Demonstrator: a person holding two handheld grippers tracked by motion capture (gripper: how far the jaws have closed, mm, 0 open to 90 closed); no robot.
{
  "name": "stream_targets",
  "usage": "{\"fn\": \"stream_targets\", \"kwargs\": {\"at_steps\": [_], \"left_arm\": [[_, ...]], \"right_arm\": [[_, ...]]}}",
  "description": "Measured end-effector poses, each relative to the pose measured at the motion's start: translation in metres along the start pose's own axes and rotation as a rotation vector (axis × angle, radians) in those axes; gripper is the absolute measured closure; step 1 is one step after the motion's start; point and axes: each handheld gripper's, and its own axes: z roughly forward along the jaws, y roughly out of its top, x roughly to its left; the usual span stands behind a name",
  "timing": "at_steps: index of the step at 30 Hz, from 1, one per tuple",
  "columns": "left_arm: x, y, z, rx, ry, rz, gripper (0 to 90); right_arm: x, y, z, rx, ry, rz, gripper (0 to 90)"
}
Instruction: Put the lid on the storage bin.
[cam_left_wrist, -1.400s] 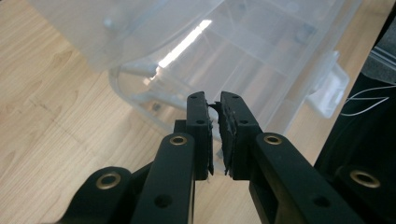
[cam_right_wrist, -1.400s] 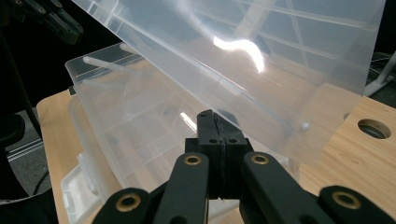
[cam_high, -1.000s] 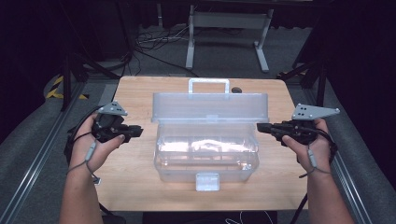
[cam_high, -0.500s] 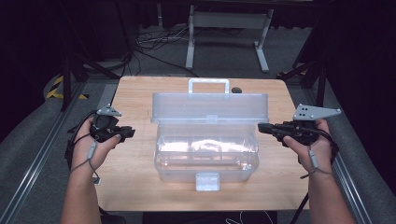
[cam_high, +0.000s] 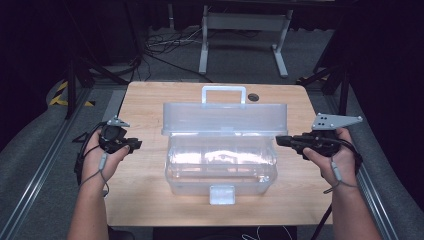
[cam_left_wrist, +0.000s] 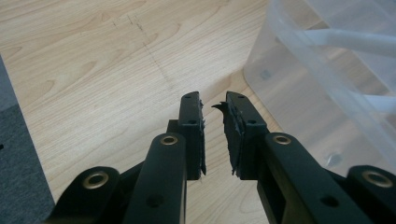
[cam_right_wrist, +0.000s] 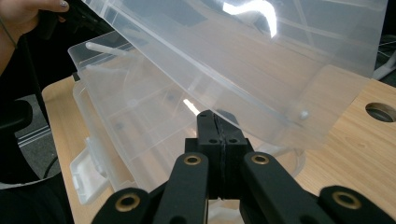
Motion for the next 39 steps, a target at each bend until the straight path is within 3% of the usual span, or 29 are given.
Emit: {"fn": "stream_targets", "kwargs": {"at_steps": [10, 22, 39], "left_arm": [[0.003, -0.003, 0.016, 0.035, -0.015, 0.022, 74.1], [0.007, -0.007, 0.025, 0.086, -0.022, 0.017, 73.0], [0.015, -0.01, 0.04, 0.121, -0.033, 0.007, 68.4]], "right_arm": [[0.001, -0.001, -0.001, 0.047, 0.019, 0.015, 90.0], [0.0, -0.003, -0.001, 0.1, 0.024, 0.027, 90.0], [-0.001, -0.008, 0.0, 0.202, 0.02, 0.027, 90.0]]}}
